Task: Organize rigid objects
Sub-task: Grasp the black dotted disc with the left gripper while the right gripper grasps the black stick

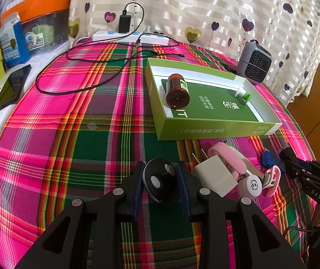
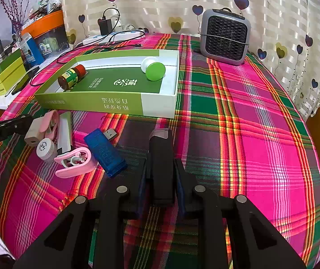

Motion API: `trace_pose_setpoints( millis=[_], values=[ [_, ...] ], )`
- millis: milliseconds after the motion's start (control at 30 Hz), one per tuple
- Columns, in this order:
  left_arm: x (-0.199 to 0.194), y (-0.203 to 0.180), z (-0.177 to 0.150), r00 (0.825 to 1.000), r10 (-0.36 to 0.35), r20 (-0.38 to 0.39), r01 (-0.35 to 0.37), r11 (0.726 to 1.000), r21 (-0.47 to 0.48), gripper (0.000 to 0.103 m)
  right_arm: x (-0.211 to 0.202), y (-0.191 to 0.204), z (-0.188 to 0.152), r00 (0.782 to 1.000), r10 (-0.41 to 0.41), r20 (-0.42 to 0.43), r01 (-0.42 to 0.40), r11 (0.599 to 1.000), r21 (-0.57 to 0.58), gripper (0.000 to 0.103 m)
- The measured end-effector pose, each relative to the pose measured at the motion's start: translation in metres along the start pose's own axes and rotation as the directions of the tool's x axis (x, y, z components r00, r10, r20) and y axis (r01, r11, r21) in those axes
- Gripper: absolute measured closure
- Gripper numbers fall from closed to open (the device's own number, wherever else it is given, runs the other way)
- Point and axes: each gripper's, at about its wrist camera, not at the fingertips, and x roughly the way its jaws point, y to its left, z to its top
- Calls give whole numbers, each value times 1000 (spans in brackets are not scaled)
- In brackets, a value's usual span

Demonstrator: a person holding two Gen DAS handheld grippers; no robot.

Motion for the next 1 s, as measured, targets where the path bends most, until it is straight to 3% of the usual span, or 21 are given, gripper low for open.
trace_pose_setpoints(
  millis=[1000],
  values=[
    [-10, -4, 3, 999, 29, 32, -30, 999, 24, 78, -4, -2, 3, 999, 22, 24, -22, 999, 23, 79]
  ],
)
